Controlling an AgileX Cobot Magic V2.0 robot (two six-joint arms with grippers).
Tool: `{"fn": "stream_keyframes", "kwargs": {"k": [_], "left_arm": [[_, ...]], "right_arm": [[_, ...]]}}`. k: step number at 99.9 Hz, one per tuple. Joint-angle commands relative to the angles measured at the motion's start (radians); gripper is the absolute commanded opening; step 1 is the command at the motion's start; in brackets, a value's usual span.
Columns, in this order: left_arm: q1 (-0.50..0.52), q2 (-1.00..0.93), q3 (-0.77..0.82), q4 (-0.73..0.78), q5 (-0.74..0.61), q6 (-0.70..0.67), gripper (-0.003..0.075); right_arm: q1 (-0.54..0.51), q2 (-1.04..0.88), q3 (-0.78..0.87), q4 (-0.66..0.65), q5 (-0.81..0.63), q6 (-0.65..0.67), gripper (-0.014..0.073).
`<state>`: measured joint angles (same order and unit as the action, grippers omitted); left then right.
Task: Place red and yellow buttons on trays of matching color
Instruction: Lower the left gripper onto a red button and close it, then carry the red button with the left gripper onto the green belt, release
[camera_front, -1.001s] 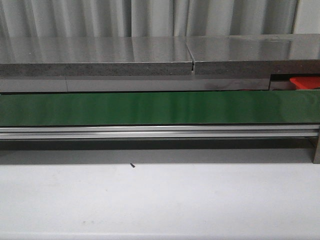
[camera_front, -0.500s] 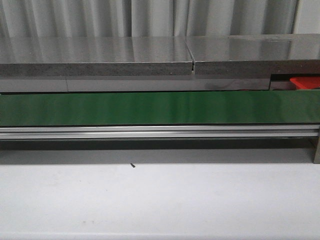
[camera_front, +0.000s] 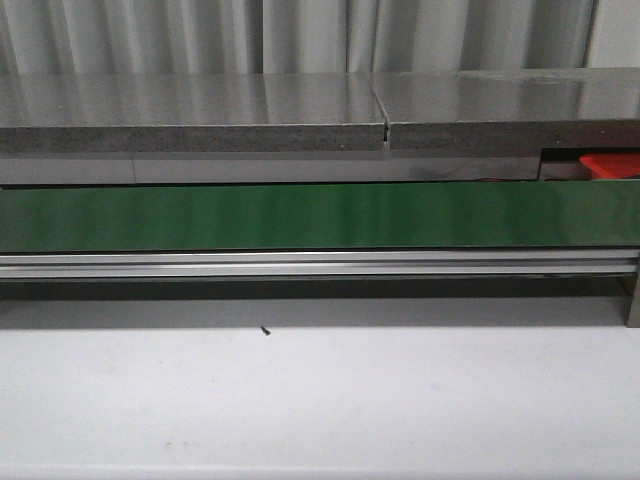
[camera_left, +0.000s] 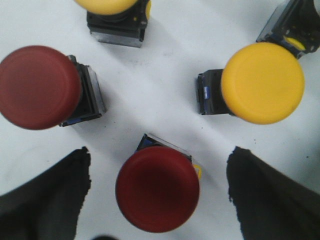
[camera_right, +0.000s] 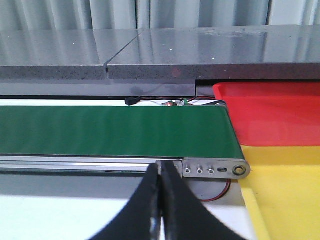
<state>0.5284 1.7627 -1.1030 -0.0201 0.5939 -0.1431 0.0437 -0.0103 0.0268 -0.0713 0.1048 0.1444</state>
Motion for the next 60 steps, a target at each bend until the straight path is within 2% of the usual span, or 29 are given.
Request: {"fn": "stream_keyframes", "kwargs": {"k": [1,22,44,51,60], "left_arm": [[0.002,-0.024,-0.031,0.001,-0.036,-0.003,0.0438],[0.002,0.009,-0.031,0.001,-0.019,-0.003,0.0389],[0.002,0.001,-0.031,0.001,-0.022,-0.003,0.0169],[0.002,-0.006,-0.033,0.004,-0.008,-0.003,0.0126],[0.002,-0.037,-0.033,0.008,0.005,-0.003,0.0113]], "right_arm": [[-0.004,-0.017,0.000,-0.010,-0.075,-0.001,-0.0067],[-0.004,-0.017,0.000,-0.010,-0.075,-0.001,-0.0067],[-0.004,-0.017,0.000,-0.010,-0.075,-0.001,-0.0067],[-0.004,-0.017,0.000,-0.010,-0.075,-0.001,-0.0067],[-0.004,-0.017,0.000,-0.010,-0.075,-0.001,-0.0067]]}}
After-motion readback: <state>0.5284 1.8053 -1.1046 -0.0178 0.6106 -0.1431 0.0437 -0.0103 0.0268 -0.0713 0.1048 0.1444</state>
